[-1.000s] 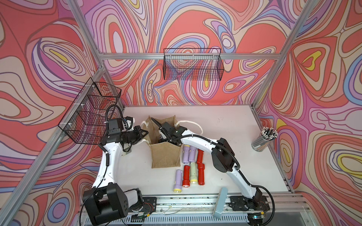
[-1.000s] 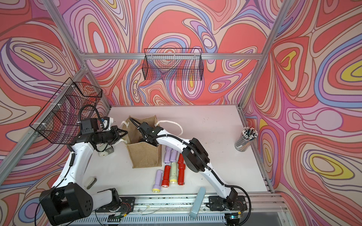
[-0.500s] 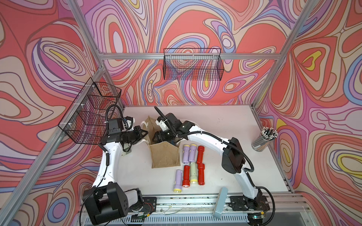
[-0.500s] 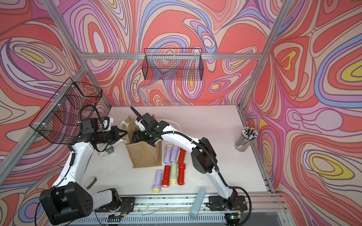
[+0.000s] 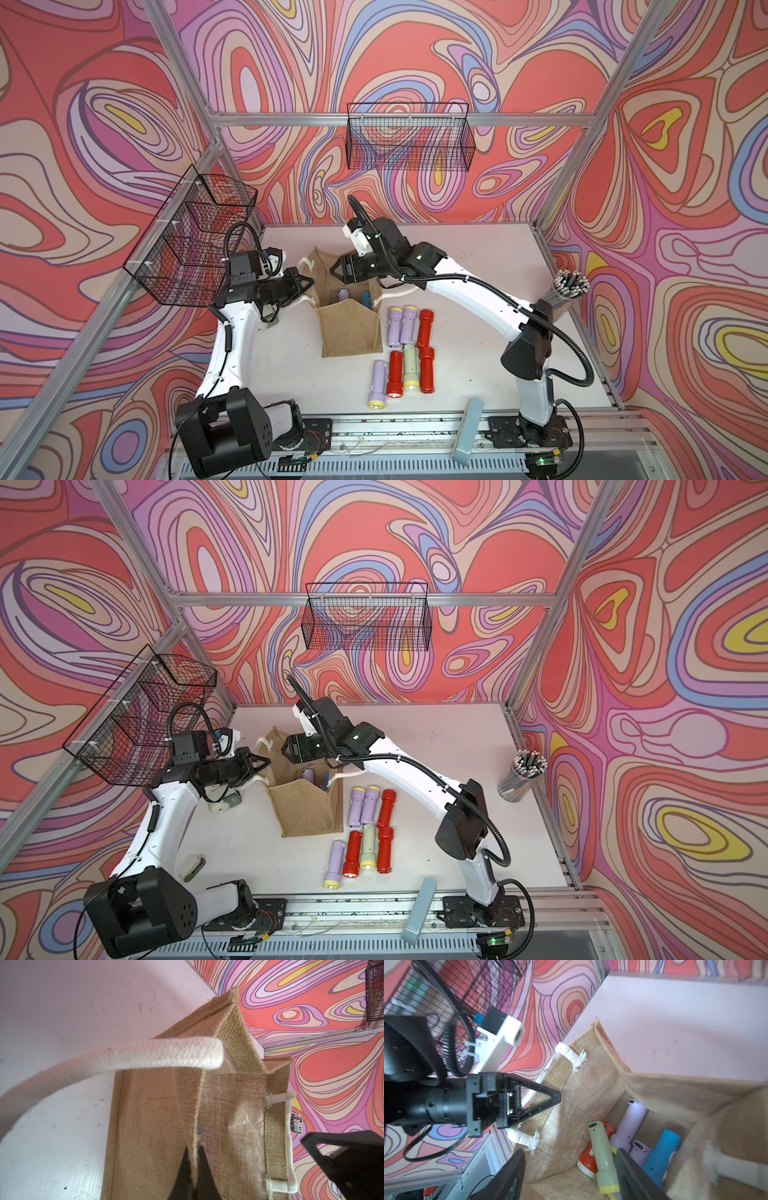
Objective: Put the flashlights into the tote bags
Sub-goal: Pick up the flashlight from the center of the board.
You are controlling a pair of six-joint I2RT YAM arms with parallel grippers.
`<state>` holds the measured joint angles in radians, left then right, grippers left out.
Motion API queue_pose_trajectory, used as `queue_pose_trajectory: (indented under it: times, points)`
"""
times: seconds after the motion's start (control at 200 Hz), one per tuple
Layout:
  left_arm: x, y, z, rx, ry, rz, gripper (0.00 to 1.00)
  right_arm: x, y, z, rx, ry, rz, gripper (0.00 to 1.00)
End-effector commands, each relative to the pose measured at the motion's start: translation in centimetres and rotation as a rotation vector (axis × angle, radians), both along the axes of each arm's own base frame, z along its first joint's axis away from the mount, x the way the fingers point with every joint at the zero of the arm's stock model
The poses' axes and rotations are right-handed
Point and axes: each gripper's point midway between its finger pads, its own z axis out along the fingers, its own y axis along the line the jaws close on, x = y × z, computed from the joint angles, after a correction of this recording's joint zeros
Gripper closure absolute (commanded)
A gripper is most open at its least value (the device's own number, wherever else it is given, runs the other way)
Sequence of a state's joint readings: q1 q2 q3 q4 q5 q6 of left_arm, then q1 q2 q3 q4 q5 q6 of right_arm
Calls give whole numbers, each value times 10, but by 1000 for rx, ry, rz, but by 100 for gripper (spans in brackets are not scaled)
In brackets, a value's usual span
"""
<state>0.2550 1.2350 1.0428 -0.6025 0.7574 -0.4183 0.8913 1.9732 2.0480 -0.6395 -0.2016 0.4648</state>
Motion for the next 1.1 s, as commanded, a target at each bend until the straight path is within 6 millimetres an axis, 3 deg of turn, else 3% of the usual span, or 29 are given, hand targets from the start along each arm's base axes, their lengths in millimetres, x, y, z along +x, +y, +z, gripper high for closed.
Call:
queue_pose_trajectory:
  times: [0.0, 0.125, 0.16, 0.2, 0.501, 0.696, 0.796, 1.097]
  points:
    - [3, 6, 3, 43, -21, 10, 100, -1, -25, 16, -10, -37, -76, 30]
    - [2, 7, 2, 45, -15, 17, 100, -11, -47, 28, -1, -42, -117, 31]
    - [2, 8, 3, 46, -15, 20, 100, -12, -50, 23, -12, -31, -126, 33]
    - [3, 7, 3, 45, -15, 21, 100, -19, -63, 33, -2, -37, -147, 34]
    - [3, 10, 2, 59, -9, 27, 100, -44, -101, 7, 5, 74, -247, 36]
    - [2, 9, 3, 55, -8, 27, 100, -70, -110, -37, -74, 194, -350, 43]
    - [2, 11, 5, 69, -14, 33, 100, -91, -108, -63, -121, 248, -383, 44]
    - [-1, 11, 5, 79, -11, 31, 100, -153, -93, -115, -244, 261, -397, 46]
